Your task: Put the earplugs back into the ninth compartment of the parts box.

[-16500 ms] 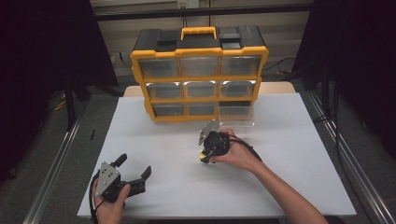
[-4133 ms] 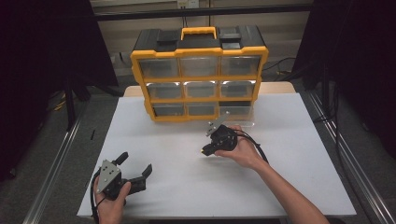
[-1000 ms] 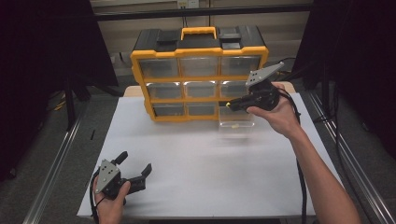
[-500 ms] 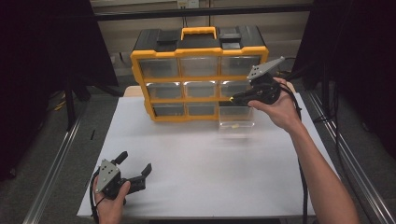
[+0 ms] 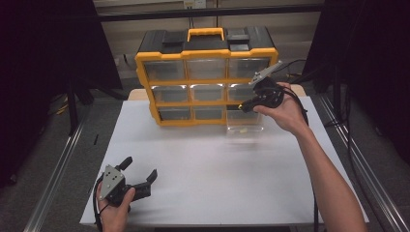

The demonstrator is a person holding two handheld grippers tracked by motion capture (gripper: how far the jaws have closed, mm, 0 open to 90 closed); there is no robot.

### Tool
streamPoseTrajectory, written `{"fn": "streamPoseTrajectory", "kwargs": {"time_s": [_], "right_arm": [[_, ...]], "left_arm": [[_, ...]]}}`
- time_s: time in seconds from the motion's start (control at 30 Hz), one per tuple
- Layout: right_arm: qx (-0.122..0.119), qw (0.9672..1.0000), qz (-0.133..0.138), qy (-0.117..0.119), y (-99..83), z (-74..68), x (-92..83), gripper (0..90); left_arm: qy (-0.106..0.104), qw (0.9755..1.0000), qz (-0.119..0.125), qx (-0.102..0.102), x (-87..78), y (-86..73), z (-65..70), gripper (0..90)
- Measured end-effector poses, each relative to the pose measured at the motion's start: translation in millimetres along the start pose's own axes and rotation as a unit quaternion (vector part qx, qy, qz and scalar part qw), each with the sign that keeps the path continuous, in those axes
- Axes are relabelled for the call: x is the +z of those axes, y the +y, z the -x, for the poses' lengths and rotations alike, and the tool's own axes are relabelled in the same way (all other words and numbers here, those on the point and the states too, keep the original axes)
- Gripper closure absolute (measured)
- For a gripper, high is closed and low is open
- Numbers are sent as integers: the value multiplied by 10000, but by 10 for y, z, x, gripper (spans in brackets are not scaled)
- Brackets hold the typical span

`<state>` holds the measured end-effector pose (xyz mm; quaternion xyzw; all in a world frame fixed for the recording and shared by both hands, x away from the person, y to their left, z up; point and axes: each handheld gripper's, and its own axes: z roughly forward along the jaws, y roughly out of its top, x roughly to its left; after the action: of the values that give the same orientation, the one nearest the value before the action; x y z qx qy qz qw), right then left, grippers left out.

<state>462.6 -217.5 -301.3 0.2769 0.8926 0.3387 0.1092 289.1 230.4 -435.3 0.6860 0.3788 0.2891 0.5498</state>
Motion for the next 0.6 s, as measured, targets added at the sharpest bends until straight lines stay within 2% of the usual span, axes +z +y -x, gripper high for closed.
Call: {"fn": "streamPoseTrajectory", "kwargs": {"time_s": [0.3,0.6], "right_arm": [[30,9996,-244,115,-63,8,125,813],[57,9996,-259,111,-136,55,214,811]], "left_arm": [[-5,10000,-2,-1,0,-1,-1,35],[-1,10000,-5,1,4,-4,0,35]]}}
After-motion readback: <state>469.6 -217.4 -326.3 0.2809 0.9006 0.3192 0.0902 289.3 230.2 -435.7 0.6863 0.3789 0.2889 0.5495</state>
